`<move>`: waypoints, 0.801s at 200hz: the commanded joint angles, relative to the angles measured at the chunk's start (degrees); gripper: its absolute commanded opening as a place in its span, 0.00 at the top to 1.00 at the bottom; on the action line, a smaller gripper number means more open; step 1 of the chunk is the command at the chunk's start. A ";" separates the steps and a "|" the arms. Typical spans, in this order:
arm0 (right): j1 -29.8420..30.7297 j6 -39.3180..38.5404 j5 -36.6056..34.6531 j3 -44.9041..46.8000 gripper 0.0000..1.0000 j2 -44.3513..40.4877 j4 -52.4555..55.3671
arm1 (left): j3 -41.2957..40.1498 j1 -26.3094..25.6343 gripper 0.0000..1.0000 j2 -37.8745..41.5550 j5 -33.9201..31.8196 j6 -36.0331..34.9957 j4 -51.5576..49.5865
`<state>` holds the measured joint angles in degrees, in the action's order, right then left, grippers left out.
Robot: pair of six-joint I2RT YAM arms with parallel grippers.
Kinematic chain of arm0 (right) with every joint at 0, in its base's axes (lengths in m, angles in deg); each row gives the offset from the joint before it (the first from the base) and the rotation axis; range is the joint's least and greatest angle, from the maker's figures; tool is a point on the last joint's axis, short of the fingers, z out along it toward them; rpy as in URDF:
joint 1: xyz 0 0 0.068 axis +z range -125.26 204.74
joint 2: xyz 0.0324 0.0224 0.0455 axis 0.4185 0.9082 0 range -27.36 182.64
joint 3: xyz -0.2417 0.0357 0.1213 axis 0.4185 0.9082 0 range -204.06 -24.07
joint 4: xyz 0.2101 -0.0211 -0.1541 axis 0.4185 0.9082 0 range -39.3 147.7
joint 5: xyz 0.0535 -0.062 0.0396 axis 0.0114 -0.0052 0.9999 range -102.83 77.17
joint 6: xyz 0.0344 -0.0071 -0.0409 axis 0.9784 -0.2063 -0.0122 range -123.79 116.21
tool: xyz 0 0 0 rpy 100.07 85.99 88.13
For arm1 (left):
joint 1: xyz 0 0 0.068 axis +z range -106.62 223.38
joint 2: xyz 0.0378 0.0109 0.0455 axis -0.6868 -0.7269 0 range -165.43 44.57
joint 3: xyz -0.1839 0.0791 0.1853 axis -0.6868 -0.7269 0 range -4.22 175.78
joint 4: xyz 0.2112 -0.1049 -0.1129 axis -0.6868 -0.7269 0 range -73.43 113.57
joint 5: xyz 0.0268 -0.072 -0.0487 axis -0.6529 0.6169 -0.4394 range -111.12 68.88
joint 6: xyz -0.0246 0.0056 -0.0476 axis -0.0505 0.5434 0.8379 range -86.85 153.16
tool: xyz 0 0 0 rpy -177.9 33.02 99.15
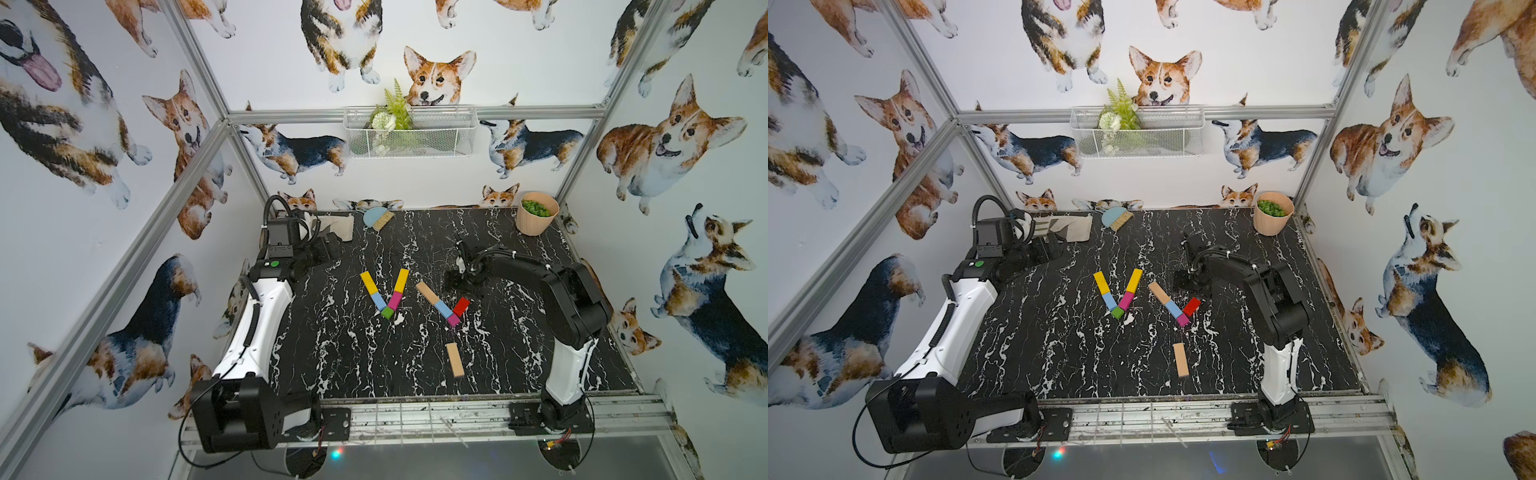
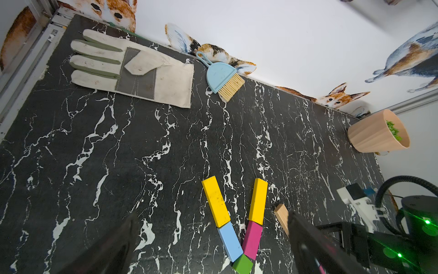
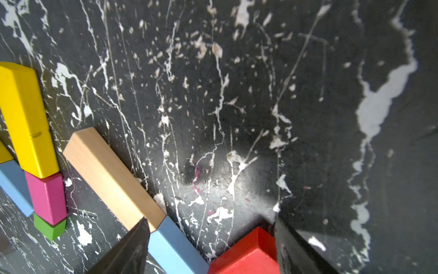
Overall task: Assemble the letter v with building blocks
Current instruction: Assemble the building block at the center of the board.
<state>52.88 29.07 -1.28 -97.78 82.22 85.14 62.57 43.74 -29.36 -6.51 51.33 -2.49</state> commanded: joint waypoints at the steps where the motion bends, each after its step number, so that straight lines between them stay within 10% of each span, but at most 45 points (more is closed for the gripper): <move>1: 0.16 0.47 -0.39 0.45 0.17 -0.68 0.68 | -0.03 0.16 0.00 0.37 0.42 -0.16 1.31; 160: 2.90 -0.87 -3.29 -5.49 0.16 -1.92 5.70 | -0.07 0.14 0.00 0.37 0.77 0.02 1.48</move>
<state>54.00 28.13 -4.10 -101.76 79.34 88.62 62.57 43.76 -29.27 -6.38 51.35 -2.34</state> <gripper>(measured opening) 0.836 0.999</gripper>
